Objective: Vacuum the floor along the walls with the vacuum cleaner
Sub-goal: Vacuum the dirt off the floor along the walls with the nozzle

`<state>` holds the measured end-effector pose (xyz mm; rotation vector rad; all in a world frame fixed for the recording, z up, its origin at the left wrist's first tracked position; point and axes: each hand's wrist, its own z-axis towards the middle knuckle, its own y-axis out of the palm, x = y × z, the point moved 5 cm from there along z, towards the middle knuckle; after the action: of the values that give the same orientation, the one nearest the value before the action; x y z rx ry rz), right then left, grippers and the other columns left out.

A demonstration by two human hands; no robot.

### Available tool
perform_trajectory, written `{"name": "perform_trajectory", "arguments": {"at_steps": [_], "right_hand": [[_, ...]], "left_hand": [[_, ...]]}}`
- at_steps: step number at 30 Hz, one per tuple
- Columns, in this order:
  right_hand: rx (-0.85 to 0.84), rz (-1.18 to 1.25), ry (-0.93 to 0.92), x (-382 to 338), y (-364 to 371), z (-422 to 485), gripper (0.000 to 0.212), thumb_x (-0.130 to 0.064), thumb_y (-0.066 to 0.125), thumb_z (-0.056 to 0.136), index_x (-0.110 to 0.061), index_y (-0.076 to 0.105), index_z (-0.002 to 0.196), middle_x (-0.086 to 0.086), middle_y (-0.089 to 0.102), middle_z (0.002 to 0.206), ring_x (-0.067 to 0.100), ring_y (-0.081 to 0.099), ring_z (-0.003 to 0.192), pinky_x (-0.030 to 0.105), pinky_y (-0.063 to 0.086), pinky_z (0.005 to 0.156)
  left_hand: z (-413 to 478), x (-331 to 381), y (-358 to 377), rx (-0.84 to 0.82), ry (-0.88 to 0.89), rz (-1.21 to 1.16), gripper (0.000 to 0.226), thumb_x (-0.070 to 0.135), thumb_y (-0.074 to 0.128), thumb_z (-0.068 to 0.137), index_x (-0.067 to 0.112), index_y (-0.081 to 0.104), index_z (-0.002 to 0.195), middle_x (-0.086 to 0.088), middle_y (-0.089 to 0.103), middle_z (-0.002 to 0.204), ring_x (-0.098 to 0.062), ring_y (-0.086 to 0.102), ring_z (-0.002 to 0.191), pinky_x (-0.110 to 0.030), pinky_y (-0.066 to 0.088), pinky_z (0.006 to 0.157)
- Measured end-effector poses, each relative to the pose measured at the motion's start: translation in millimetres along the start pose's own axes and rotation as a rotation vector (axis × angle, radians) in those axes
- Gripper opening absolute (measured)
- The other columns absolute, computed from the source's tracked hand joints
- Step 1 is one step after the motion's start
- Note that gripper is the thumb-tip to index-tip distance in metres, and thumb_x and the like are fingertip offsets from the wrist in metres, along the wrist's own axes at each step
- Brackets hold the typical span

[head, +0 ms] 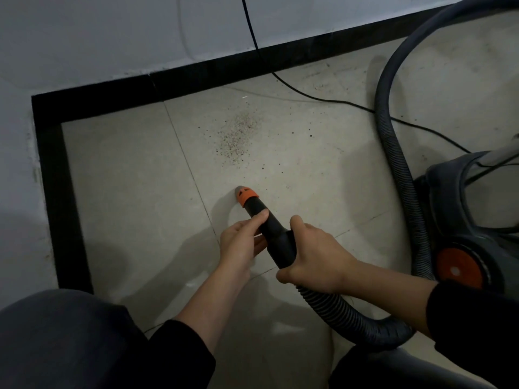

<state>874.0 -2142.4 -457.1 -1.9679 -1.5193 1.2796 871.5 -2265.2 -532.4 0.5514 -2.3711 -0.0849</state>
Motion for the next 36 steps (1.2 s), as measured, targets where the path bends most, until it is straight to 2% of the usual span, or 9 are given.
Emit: {"name": "perform_trajectory", "arguments": {"at_steps": [4, 14, 18, 23, 30, 36], "right_hand": [[0.027, -0.002, 0.027, 7.7, -2.7, -3.3, 0.057, -0.037, 0.079, 0.067, -0.026, 0.026, 0.085, -0.006, 0.044, 0.084, 0.007, 0.047, 0.067, 0.020, 0.031, 0.049], [0.045, 0.005, 0.091, 22.9, -7.6, -8.2, 0.057, -0.038, 0.079, 0.066, -0.025, 0.028, 0.089, -0.004, 0.048, 0.086, 0.010, 0.051, 0.069, 0.020, 0.033, 0.049], [0.048, 0.014, 0.110, 27.0, -8.6, -8.4, 0.056, -0.038, 0.079, 0.066, -0.024, 0.030, 0.091, -0.004, 0.049, 0.087, 0.011, 0.052, 0.070, 0.020, 0.034, 0.049], [0.077, 0.019, 0.104, 27.9, -11.5, -6.9, 0.054, -0.036, 0.079, 0.067, -0.024, 0.030, 0.088, -0.003, 0.049, 0.087, 0.011, 0.051, 0.069, 0.020, 0.032, 0.049], [0.143, -0.031, 0.091, 28.7, -14.1, -4.9, 0.048, -0.040, 0.075, 0.072, -0.021, 0.040, 0.098, -0.005, 0.048, 0.092, 0.009, 0.050, 0.073, 0.017, 0.034, 0.052], [0.183, -0.044, 0.092, 35.2, -23.7, 1.3, 0.040, -0.039, 0.072, 0.073, -0.021, 0.043, 0.094, -0.003, 0.052, 0.092, 0.013, 0.051, 0.077, 0.018, 0.033, 0.053]], "left_hand": [[0.6, -3.2, 9.6, -0.062, -0.005, 0.023, 0.034, 0.030, 0.076, 0.083, 0.005, 0.065, 0.104, -0.007, 0.075, 0.095, -0.017, 0.072, 0.088, -0.027, 0.057, 0.078], [8.2, -9.7, 27.6, -0.146, -0.022, 0.062, 0.038, 0.031, 0.077, 0.083, 0.005, 0.065, 0.107, -0.007, 0.075, 0.097, -0.014, 0.074, 0.083, -0.026, 0.058, 0.076], [11.3, -11.1, 30.4, -0.177, -0.034, 0.070, 0.041, 0.033, 0.077, 0.082, 0.006, 0.065, 0.110, -0.009, 0.075, 0.101, -0.016, 0.074, 0.085, -0.030, 0.058, 0.082], [13.4, -8.2, 32.9, -0.182, -0.041, 0.048, 0.038, 0.030, 0.076, 0.084, 0.005, 0.064, 0.109, -0.009, 0.075, 0.099, -0.015, 0.074, 0.084, -0.025, 0.058, 0.075], [19.1, -1.7, 37.8, -0.154, -0.040, -0.001, 0.031, 0.025, 0.075, 0.085, 0.004, 0.063, 0.103, -0.013, 0.074, 0.099, -0.017, 0.074, 0.083, -0.025, 0.058, 0.071], [27.8, 6.6, 52.6, -0.154, -0.029, 0.008, 0.034, 0.024, 0.077, 0.084, 0.000, 0.063, 0.103, -0.012, 0.074, 0.095, -0.014, 0.074, 0.077, -0.021, 0.057, 0.064]]}}
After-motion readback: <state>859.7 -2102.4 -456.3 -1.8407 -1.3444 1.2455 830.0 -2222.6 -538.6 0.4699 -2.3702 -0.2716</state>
